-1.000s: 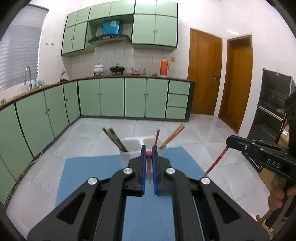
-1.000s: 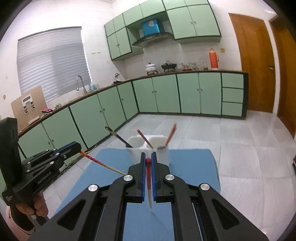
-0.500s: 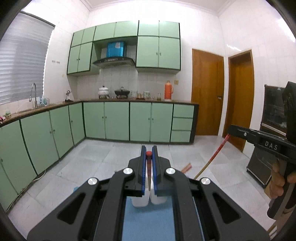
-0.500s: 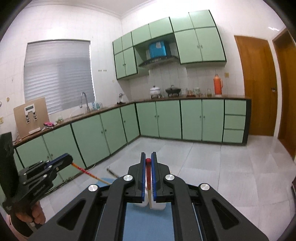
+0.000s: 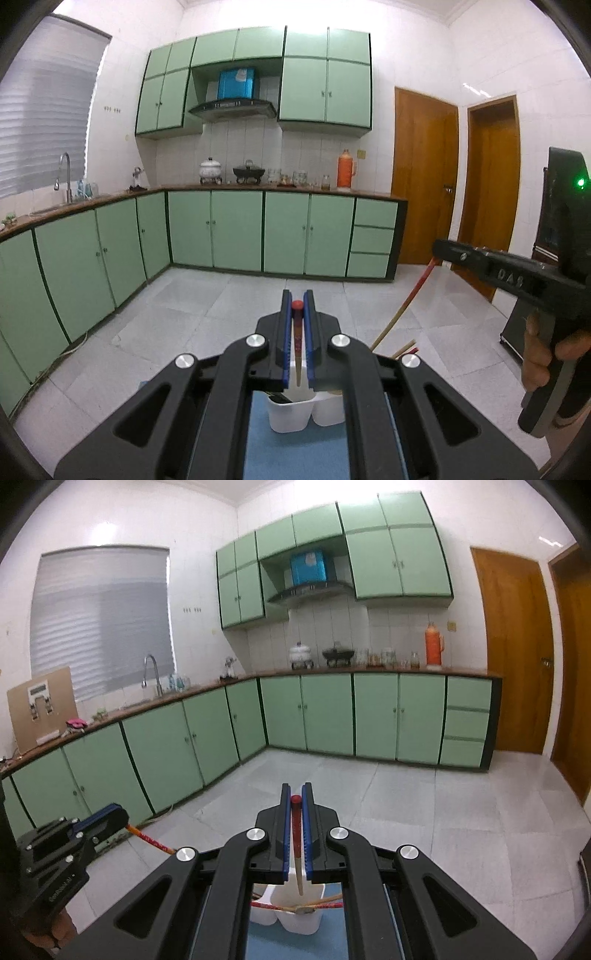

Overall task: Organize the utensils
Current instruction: 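Lift both chopsticks upright and carry them over the white holder, then lower both chopsticks into the holder and open both tools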

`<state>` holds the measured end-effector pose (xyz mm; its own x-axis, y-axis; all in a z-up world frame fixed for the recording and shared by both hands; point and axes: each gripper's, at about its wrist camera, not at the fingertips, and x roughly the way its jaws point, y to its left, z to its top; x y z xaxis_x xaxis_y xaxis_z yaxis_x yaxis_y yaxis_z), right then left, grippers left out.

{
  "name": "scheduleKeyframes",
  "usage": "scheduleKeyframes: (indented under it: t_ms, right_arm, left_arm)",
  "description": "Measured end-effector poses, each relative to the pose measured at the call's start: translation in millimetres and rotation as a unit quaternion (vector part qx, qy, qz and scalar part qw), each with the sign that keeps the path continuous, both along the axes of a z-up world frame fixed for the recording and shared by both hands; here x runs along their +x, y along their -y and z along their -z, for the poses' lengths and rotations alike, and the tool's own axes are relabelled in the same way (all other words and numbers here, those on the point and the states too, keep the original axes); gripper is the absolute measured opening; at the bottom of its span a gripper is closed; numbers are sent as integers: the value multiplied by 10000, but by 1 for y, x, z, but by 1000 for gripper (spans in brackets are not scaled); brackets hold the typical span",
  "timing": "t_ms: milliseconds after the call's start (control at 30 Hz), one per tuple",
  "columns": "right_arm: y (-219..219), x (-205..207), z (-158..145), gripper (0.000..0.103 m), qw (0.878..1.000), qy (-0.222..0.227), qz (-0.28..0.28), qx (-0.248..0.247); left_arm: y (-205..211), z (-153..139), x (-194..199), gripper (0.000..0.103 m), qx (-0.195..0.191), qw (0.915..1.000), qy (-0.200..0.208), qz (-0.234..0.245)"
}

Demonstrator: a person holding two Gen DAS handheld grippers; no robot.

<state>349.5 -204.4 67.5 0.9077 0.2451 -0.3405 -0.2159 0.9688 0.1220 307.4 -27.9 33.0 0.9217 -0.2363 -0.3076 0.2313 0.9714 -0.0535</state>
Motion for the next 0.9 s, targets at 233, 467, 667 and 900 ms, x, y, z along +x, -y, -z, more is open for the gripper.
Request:
scheduleKeyframes:
  t_ms: [233, 467, 667, 900]
  right_arm:
    - [-12, 30, 45, 6, 9985, -522, -107, -114]
    - [-15, 36, 69, 6, 9967, -768, -224, -160]
    - [-16, 31, 83, 7, 9945, -974, -353, -143]
    - [1, 12, 68, 64, 9979, -651, -12, -55]
  left_arm:
    - [1, 28, 34, 5, 77, 9993, -356, 38]
    - [-2, 58, 54, 5, 90, 9974, -714, 44]
    - [-5, 76, 65, 7, 167, 9954, -947, 31]
    - [-16, 69, 56, 54, 73, 9961, -862, -149]
